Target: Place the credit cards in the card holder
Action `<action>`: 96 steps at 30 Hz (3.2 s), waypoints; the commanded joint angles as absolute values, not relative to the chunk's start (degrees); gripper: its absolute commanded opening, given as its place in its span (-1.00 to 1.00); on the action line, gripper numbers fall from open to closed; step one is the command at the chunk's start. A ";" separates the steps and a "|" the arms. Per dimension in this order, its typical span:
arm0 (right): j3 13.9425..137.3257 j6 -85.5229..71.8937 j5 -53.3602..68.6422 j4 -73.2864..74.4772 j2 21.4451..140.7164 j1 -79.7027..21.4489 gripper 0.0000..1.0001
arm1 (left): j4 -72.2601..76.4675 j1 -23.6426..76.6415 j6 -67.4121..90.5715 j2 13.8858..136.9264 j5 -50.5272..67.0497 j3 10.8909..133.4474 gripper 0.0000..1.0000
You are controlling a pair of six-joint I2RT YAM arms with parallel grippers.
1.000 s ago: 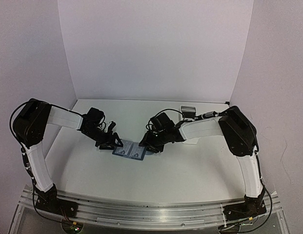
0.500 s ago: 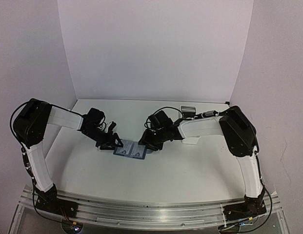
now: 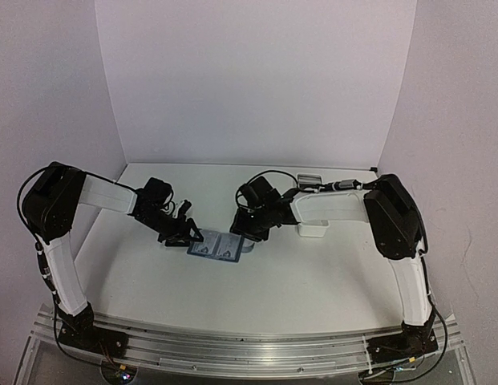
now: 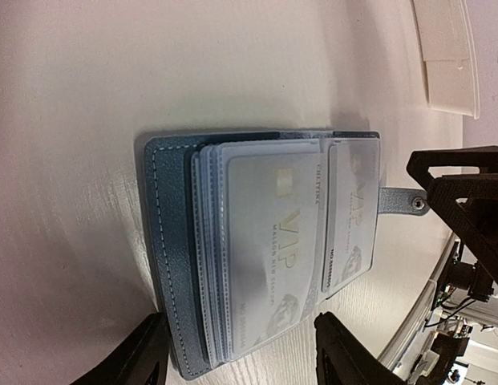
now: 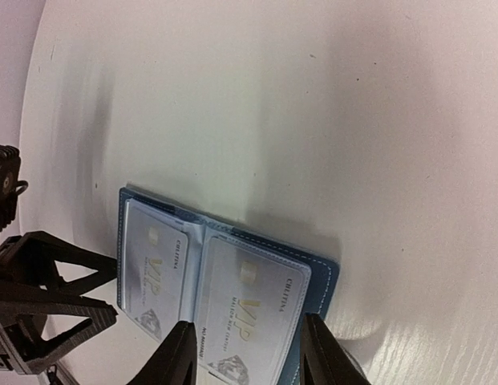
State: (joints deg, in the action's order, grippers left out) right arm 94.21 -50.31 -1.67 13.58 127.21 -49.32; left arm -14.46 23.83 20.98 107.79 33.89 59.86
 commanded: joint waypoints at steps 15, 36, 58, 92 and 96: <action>95.83 -54.21 4.26 13.85 131.33 -49.87 -0.22 | -12.92 24.01 21.17 108.09 34.38 59.71 0.24; 99.66 -53.59 3.22 13.84 129.20 -50.45 -0.21 | -12.59 24.01 21.19 107.81 34.54 59.46 0.24; 100.71 -54.26 4.34 13.47 129.34 -51.06 -0.18 | -9.13 25.00 4.34 98.24 31.80 59.55 0.09; 93.85 -64.11 9.99 -3.62 127.99 -49.88 -0.17 | 12.71 30.94 17.49 105.50 41.69 51.32 0.57; 94.74 -65.27 11.28 -6.23 128.75 -49.90 -0.18 | 11.93 30.98 17.62 105.95 41.31 51.33 0.58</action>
